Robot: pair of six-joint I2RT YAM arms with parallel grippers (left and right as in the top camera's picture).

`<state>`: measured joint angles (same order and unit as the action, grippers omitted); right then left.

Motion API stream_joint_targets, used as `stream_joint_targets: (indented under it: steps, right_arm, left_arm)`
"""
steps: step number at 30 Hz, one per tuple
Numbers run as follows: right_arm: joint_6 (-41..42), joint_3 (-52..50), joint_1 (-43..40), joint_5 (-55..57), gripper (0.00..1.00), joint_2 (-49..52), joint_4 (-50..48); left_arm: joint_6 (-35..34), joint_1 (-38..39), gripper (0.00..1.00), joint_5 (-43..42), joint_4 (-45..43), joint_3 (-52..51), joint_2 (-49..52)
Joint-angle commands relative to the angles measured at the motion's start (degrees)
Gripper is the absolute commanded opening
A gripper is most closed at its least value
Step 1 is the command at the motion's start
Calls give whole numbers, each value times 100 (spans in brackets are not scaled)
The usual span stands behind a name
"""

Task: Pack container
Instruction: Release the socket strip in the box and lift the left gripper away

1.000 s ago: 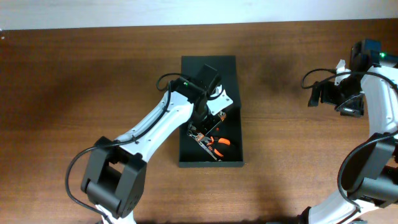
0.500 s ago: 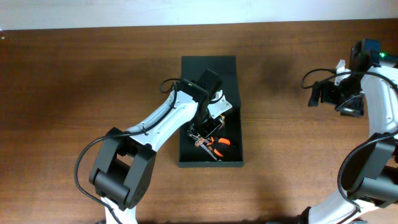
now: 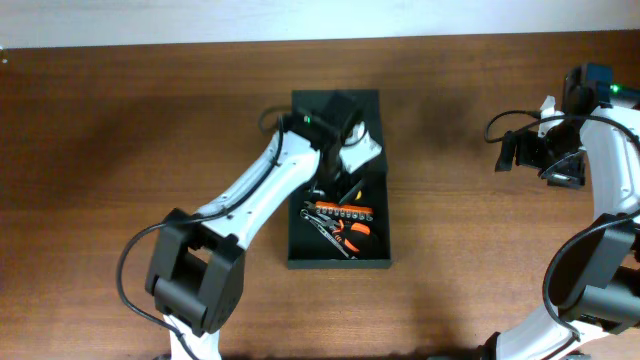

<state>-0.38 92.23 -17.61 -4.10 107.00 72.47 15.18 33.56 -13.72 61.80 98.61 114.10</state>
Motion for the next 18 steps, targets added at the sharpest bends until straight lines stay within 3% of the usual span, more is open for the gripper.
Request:
stream_joint_targets:
  steps: [1,3,4,5,10,18]
  right_arm:
    - [2,-9,-4,9,99,-48,-13]
    - [4,-9,-4,9,99,-48,-11]
    - [4,-9,-4,9,99,-48,-13]
    - [4,-9,-4,9,99,-48,-13]
    - [4,-9,-4,9,99,-48,-13]
    - [4,-9,-4,9,99,-48,-13]
  left_arm:
    - [-76,-103,49,0,404,1283,-33]
    - [-81,-140,60,168,710,1878,-35]
    - [-144,-192,85,592,1073,2492,-35]
    - [-251,-227,96,942,1248,2758,-35]
    - [-702,-485,99,2568,2074,3792,-42]
    - [-1036,-1298,99,2726,2800,4266,-450]
